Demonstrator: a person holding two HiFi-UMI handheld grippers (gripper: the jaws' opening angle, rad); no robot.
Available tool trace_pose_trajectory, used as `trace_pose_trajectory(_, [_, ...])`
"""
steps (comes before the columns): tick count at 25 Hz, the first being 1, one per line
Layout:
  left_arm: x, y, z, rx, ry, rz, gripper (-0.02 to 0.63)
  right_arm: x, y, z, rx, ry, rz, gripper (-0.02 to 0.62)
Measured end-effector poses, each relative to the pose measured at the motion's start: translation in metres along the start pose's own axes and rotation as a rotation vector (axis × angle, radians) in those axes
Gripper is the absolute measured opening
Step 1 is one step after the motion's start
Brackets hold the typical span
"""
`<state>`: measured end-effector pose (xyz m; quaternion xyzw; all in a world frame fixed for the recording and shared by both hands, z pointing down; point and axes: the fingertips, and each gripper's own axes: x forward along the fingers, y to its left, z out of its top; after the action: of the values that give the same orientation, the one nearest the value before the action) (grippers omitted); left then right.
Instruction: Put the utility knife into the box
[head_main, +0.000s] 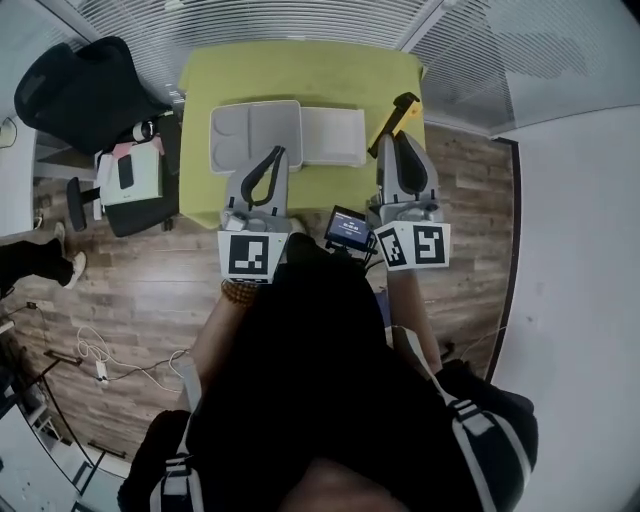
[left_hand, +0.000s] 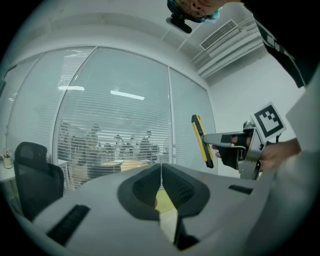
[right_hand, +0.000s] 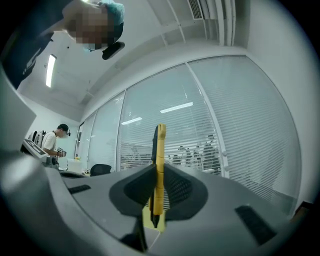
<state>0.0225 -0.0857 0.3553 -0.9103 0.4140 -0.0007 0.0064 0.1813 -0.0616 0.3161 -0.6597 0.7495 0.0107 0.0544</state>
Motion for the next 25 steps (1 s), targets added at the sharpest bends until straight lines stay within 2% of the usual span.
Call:
trace_pose_trajectory(4, [0.008, 0.005, -0.001, -0.002, 0.0, 0.037, 0.018, 0.018, -0.005, -0.003, 0.01, 0.005, 0.048, 0.044])
trace_pose_trajectory(10, [0.009, 0.004, -0.004, 0.061, 0.013, 0.026, 0.018, 0.041, -0.014, -0.014, 0.013, 0.019, 0.072, 0.044])
trace_pose_trajectory(14, [0.008, 0.012, -0.009, 0.021, 0.017, 0.062, 0.018, 0.044, -0.016, -0.015, 0.008, 0.018, 0.071, 0.044])
trace_pose_trajectory(25, [0.007, 0.02, -0.009, 0.001, 0.006, 0.089, 0.018, 0.055, -0.01, -0.013, 0.029, 0.011, 0.111, 0.044])
